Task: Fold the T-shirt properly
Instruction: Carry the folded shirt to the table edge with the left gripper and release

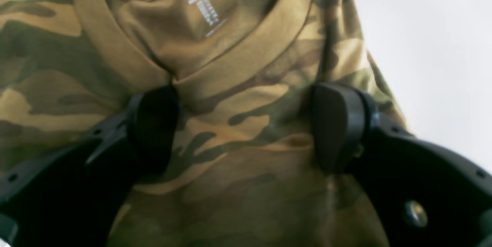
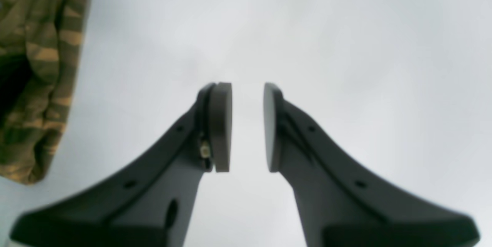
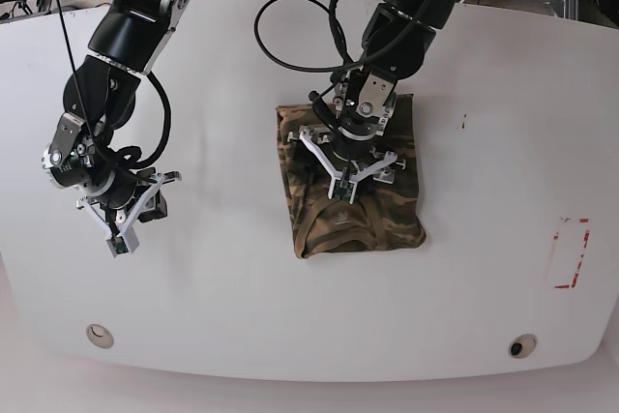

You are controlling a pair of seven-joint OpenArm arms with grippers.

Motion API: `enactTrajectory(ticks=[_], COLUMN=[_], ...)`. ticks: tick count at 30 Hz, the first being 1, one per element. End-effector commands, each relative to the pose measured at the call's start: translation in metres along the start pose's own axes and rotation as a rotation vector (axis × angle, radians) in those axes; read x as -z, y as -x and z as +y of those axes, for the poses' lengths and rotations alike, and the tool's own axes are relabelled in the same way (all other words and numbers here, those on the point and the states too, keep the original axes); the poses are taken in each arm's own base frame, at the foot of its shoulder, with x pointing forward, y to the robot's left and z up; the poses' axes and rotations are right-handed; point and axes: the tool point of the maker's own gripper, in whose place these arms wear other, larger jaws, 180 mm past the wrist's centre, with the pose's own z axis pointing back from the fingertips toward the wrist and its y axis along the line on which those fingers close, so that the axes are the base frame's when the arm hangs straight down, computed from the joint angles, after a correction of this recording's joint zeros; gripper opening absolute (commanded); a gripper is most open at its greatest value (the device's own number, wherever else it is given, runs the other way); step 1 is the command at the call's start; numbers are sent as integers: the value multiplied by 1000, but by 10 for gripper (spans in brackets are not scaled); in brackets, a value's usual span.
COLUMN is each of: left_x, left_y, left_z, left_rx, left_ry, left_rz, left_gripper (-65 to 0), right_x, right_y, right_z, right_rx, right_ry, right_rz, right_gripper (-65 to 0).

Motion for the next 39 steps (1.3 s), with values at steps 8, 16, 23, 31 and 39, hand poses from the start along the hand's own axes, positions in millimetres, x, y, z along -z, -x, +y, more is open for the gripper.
enactTrajectory(ticks=[8,16,23,31,39], left_x=[-40,-97,-145,-161,-169], left_y=[101,129,129,102,50], left_z=[145,274,374,405,409], left_rx=[200,339,357,351,341], left_ry=[-2,-4,-100,-117,-168], left_rz=[277,425,525,495,388], left_gripper=[-144,-144,-144,-144,-144], right_x=[-23,-29,-36,-40,-42], right_y=[-23,-11,-1,-1,6], right_z=[-8,-3,1,15,18], right_rx=[-59,-77,-96,-100,-101], right_ry=[52,64,76,69,67], right_rz=[-70,-58,-50,-72,-66], right_gripper=[-520,-520,-520,-520,-520])
